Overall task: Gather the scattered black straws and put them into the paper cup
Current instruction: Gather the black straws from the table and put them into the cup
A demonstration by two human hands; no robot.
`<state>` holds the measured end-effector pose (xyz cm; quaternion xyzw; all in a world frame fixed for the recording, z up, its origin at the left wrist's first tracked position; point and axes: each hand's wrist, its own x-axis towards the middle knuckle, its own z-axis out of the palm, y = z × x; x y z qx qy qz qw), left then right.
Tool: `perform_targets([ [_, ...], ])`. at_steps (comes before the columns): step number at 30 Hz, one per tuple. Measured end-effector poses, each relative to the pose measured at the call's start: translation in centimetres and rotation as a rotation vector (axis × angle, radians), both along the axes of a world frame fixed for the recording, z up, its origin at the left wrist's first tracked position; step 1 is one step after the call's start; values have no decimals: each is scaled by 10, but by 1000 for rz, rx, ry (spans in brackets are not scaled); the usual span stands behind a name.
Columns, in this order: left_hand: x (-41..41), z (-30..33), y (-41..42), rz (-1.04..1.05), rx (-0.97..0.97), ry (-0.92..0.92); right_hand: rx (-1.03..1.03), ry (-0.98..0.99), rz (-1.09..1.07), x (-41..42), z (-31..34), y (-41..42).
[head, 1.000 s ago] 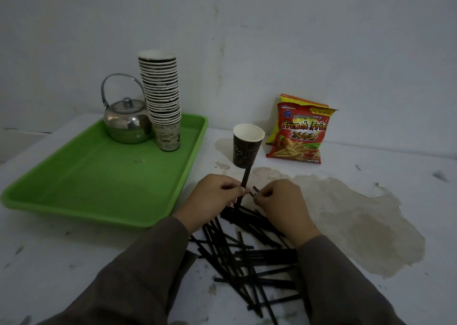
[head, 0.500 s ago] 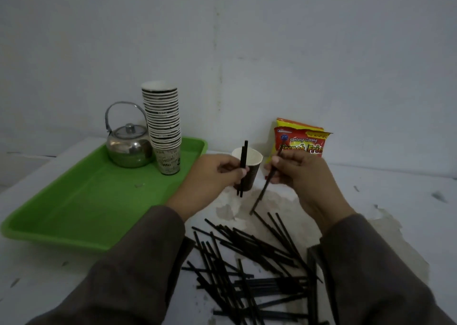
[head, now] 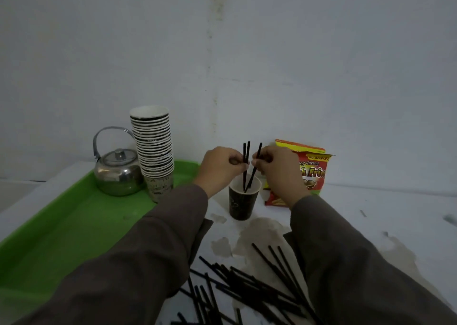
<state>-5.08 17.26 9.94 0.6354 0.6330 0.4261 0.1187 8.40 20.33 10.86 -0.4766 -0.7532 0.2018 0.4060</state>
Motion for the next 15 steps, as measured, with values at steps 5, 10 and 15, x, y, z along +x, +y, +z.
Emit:
perform_targets([
  [5, 4, -20, 4, 11, -178, 100, -77, -133, -14, -5, -28, 8],
  [10, 10, -16, -1, 24, -210, 225, -43, -157, 21, -3, -25, 3],
  [15, 5, -5, -18, 11, -65, 258, 61, -103, -1, 15, -6, -21],
])
